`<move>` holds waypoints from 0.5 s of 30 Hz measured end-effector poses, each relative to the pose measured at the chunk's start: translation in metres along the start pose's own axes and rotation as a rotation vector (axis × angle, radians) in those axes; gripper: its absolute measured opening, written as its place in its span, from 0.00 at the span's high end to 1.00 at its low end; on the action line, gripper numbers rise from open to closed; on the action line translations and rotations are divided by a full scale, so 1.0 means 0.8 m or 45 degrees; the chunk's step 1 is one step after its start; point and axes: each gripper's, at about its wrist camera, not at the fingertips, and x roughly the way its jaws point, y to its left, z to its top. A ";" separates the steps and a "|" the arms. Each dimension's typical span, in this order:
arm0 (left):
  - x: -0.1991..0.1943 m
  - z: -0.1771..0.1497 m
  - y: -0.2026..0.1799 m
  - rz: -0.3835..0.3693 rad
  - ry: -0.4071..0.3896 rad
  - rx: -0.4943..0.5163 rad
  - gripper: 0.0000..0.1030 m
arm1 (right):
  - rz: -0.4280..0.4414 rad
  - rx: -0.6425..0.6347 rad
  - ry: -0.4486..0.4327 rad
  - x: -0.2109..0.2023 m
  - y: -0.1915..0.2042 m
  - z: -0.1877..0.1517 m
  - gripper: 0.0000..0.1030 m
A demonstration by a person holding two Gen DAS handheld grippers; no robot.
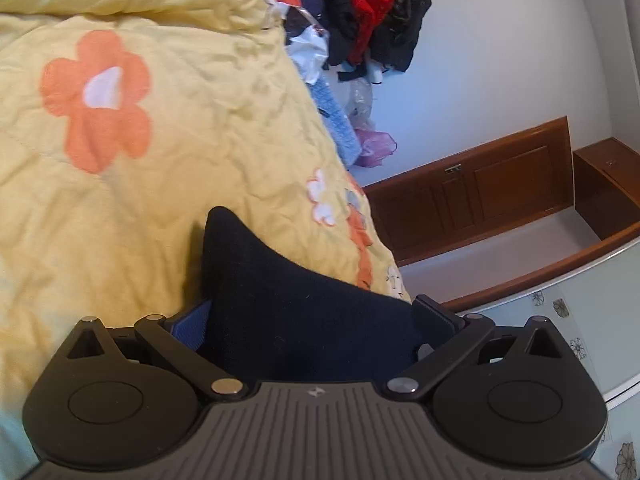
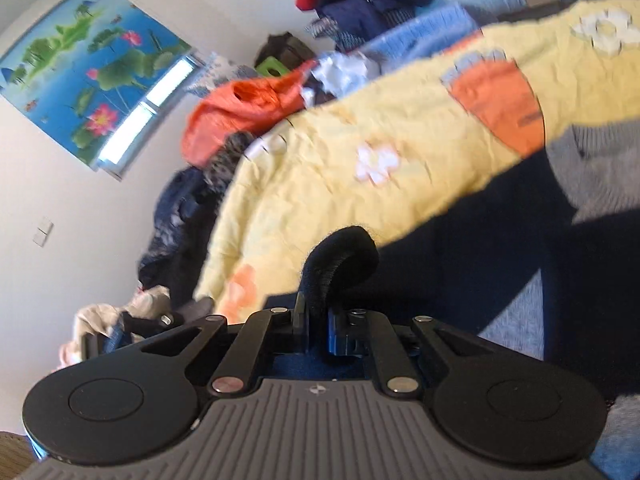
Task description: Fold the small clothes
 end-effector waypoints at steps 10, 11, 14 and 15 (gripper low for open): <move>0.059 -0.038 -0.107 -0.028 0.055 0.160 0.00 | -0.054 0.009 -0.156 -0.102 -0.042 0.052 0.85; 0.069 -0.044 -0.115 -0.028 0.065 0.175 0.00 | -0.067 0.013 -0.171 -0.114 -0.052 0.055 0.85; 0.091 -0.062 -0.131 -0.031 0.070 0.185 0.00 | -0.114 0.035 -0.221 -0.153 -0.086 0.062 0.85; 0.097 -0.066 -0.134 -0.046 0.076 0.184 0.00 | -0.121 0.048 -0.241 -0.167 -0.098 0.064 0.85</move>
